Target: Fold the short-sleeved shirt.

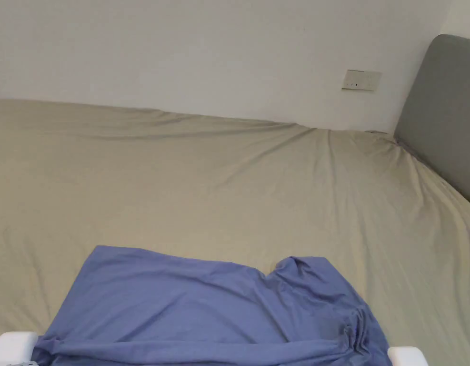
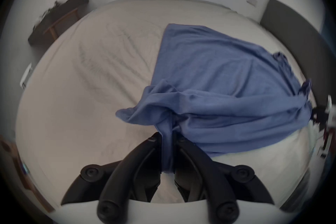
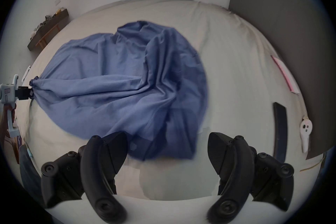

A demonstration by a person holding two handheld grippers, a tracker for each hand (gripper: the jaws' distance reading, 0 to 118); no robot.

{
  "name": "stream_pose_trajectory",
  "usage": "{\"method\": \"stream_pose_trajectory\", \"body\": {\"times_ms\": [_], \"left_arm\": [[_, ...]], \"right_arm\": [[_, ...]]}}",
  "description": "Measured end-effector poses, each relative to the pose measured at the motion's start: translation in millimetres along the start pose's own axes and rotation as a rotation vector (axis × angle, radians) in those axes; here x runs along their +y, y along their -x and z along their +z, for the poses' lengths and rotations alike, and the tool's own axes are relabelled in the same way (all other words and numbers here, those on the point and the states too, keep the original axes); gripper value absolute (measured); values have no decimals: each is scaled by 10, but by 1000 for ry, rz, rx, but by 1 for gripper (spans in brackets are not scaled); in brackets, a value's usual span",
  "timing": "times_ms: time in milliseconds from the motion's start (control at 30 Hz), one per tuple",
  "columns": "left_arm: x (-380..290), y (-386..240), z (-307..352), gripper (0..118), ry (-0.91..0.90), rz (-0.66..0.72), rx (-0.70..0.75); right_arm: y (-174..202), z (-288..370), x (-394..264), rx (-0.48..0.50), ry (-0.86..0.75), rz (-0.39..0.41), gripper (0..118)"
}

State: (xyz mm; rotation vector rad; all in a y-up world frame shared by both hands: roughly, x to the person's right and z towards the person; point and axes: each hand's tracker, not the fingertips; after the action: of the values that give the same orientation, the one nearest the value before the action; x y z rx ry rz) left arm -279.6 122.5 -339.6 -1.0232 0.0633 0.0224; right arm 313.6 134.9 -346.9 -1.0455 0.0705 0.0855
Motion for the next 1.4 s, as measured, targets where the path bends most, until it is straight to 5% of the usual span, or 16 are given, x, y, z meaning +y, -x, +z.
{"method": "stream_pose_trajectory", "body": {"times_ms": [133, 167, 233, 367, 567, 900, 1400], "left_arm": [[61, 6, -21, 8, 45, 110, -75], [86, 42, -4, 7, 56, 142, -96], [111, 73, 66, 6, 40, 136, -93], [152, 37, 240, 5, 22, 100, -129], [83, 141, 514, 5, 5, 156, -229], [-454, 621, 1013, 5, 8, 218, -263], [-1695, 736, 906, 6, 148, 333, -297]], "right_arm": [[80, -308, 34, -6, 42, -18, 91], [47, -224, 20, 20, 3, -70, 72], [24, -105, -1, 53, -13, -81, 11], [-40, 28, -24, 101, 28, -46, 11], [-158, 413, -95, 198, -30, -163, 11], [-322, 962, -555, 220, -28, -48, 11], [-350, 748, -1599, 282, 75, -222, 15]]}}
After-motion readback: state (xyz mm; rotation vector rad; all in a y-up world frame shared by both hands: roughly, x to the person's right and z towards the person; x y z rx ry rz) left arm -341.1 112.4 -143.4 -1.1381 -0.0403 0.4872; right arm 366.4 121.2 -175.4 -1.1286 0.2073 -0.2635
